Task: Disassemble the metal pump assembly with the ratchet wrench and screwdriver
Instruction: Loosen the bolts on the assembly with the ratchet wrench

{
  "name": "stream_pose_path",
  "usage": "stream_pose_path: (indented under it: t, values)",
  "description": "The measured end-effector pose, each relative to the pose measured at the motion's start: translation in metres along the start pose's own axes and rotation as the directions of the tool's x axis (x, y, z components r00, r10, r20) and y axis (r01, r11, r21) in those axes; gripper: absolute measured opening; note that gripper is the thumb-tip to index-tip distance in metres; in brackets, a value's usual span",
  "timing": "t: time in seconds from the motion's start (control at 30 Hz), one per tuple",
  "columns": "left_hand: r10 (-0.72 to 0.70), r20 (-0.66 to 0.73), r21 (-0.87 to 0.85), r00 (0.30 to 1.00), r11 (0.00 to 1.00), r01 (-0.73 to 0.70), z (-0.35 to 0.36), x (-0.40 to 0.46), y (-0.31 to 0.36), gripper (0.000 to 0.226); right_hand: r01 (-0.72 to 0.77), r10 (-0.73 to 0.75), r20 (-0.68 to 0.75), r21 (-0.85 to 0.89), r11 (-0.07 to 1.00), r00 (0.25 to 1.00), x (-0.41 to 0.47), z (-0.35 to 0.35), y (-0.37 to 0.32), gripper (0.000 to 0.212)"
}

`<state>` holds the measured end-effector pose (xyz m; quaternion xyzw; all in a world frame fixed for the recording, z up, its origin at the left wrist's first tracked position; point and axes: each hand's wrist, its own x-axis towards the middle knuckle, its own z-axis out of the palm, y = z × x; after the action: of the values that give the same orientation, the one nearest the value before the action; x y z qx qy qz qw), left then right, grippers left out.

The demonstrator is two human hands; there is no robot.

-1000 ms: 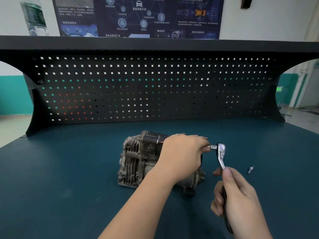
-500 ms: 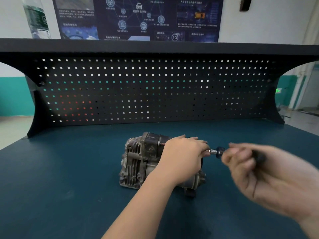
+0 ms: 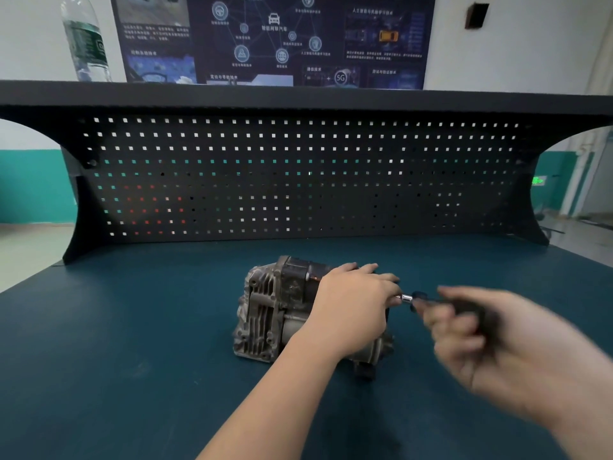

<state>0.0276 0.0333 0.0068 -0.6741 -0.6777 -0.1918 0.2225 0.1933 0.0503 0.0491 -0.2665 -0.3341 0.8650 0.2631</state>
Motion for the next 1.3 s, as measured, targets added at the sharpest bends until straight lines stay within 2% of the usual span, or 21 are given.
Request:
stream_pose_path:
  t: [0.07,0.1,0.17,0.23,0.33,0.4,0.47,0.53,0.6,0.67,0.7,0.73,0.8,0.87,0.9,0.97,1.03,1.1,1.17,1.23,1.3]
  values:
    - [0.015,-0.016,0.018,1.000,1.000,-0.015,0.000,0.000,0.000,0.025,-0.051,0.039,0.060,0.207,0.977,0.997,-0.007,0.007,-0.020,0.008]
    - [0.021,-0.020,0.025,1.000,0.999,-0.020,0.000,-0.001,0.000,0.025,-0.053,0.038,0.075,0.211,0.976,0.996,-0.008,0.006,-0.019,0.010]
    - [0.026,-0.028,0.039,0.999,0.999,-0.025,0.001,-0.001,0.000,0.025,-0.023,0.022,0.071,0.013,1.000,0.997,-0.008,0.000,-0.003,0.012]
    - [0.022,-0.041,0.043,0.999,0.999,-0.020,0.002,-0.001,0.000,0.023,0.073,-0.072,0.012,-0.239,0.968,0.997,0.002,-0.017,0.021,0.015]
    - [0.021,-0.049,0.042,0.999,0.999,-0.019,0.003,-0.001,0.002,0.024,0.260,-0.340,-0.006,-0.629,0.733,0.941,0.012,-0.039,0.045,0.017]
    - [0.019,-0.057,0.038,0.998,0.999,-0.017,0.004,0.000,0.001,0.028,0.287,-0.399,0.018,-0.725,0.626,0.917,0.016,-0.044,0.051,0.017]
    - [0.013,-0.048,0.042,0.999,0.999,-0.011,0.006,0.000,0.001,0.028,0.277,-0.368,0.033,-0.721,0.635,0.929,0.016,-0.043,0.051,0.017]
    - [0.015,-0.044,0.047,0.999,0.999,-0.013,0.006,0.000,0.002,0.025,0.224,-0.267,0.014,-0.587,0.778,0.964,0.010,-0.033,0.041,0.019]
    - [0.020,-0.044,0.052,0.999,0.999,-0.018,0.006,-0.001,0.003,0.023,0.081,-0.086,-0.013,-0.225,0.971,0.996,0.009,-0.019,0.017,0.019]
    - [0.034,-0.047,0.068,0.998,0.997,-0.031,0.006,-0.001,0.002,0.024,-0.036,0.029,0.035,0.198,0.980,0.999,0.002,-0.004,-0.010,0.036]
    - [0.040,-0.053,0.071,0.998,0.997,-0.036,0.006,-0.002,0.002,0.025,-0.068,0.050,0.065,0.313,0.947,0.997,-0.001,0.000,-0.020,0.032]
    - [0.044,-0.061,0.069,0.997,0.997,-0.040,0.006,-0.002,0.002,0.025,-0.078,0.046,0.105,0.325,0.943,0.993,-0.002,0.001,-0.022,0.026]
    - [0.045,-0.074,0.053,0.996,0.998,-0.041,0.006,-0.003,0.002,0.025,-0.060,0.039,0.151,0.140,0.988,0.988,-0.001,-0.002,-0.008,0.024]
    - [0.043,-0.088,0.036,0.995,0.999,-0.040,0.006,-0.003,0.000,0.024,0.065,-0.040,0.121,-0.213,0.975,0.992,0.009,-0.018,0.021,0.012]
    - [0.046,-0.085,0.034,0.995,0.998,-0.043,0.006,-0.003,0.000,0.025,0.126,-0.113,0.058,-0.355,0.926,0.992,0.015,-0.029,0.035,0.009]
    - [0.062,-0.073,0.041,0.995,0.997,-0.059,0.006,-0.004,-0.001,0.024,0.225,-0.257,0.045,-0.640,0.735,0.965,0.021,-0.042,0.053,0.014]
    - [0.061,-0.066,0.035,0.996,0.998,-0.058,0.006,-0.004,0.000,0.023,0.230,-0.295,0.033,-0.711,0.664,0.955,0.022,-0.045,0.060,0.014]
    - [0.041,-0.062,0.017,0.997,0.999,-0.041,0.007,-0.004,0.001,0.023,0.215,-0.269,0.028,-0.684,0.697,0.963,0.021,-0.040,0.054,0.013]
    - [0.024,-0.061,0.007,0.998,1.000,-0.023,0.007,-0.005,0.002,0.023,0.134,-0.161,0.001,-0.558,0.819,0.987,0.017,-0.031,0.036,0.016]
    - [0.014,-0.057,0.002,0.998,1.000,-0.014,0.006,-0.005,0.002,0.023,-0.059,0.071,0.063,-0.182,0.982,0.995,0.016,-0.024,0.005,0.015]
    - [0.013,-0.045,0.008,0.999,1.000,-0.013,0.004,-0.005,0.003,0.025,-0.194,0.170,0.147,0.174,0.965,0.974,0.011,-0.013,-0.023,0.040]
